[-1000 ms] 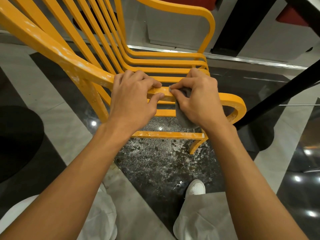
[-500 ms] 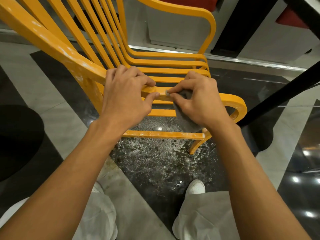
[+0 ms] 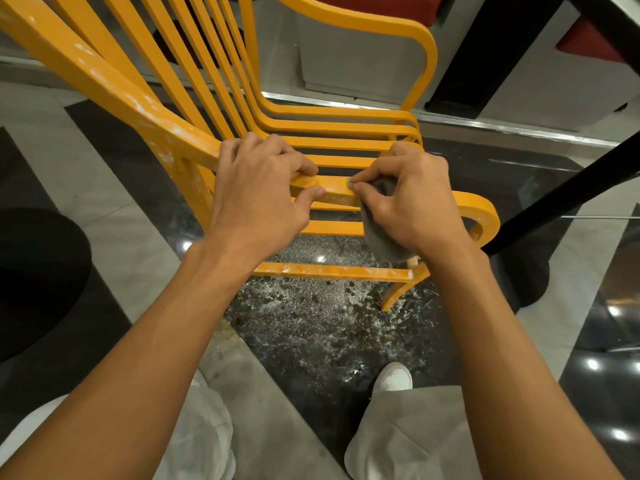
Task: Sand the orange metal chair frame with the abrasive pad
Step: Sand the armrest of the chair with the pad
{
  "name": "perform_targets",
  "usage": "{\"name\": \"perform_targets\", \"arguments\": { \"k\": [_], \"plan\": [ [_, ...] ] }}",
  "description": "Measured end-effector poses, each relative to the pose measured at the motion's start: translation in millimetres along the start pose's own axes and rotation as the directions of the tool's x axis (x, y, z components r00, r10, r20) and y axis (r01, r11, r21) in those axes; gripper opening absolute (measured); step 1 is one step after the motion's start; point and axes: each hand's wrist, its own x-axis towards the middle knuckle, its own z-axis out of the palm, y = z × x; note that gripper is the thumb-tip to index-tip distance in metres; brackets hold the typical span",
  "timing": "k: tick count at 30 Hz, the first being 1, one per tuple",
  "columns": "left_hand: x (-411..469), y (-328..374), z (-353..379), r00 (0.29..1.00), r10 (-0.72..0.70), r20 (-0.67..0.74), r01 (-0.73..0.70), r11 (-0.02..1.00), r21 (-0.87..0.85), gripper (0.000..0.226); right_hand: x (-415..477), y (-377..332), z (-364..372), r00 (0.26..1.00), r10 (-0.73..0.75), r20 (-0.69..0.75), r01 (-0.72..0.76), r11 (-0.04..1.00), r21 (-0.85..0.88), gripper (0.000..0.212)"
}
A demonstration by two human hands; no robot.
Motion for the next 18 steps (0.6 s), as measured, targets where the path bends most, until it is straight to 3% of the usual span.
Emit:
{"name": "perform_targets", "arguments": {
  "k": [3,9,14,18],
  "plan": [
    [0,0,-1,1.0,0.003,0.004,-0.003,1.0,0.01,0.036,-1,-10,13,0.998,-0.033,-0.06,0.031,0.999,-0.033,0.01],
    [0,-2,-2,1.0,0.007,0.012,-0.007,1.0,0.001,0.033,-2,-7,5,0.996,-0.071,0.044,0.071,0.997,0.017,0.009],
    [-1,-3,-3,1.0,0.01,0.009,-0.01,1.0,0.003,0.033,1,-12,13,0.998,-0.048,-0.042,0.046,0.998,-0.041,0.009],
    [-2,-3,-3,1.0,0.018,-0.002,-0.018,1.0,0.017,0.033,0,-17,14,0.995,-0.102,0.022,0.102,0.995,0.01,0.011]
  ]
}}
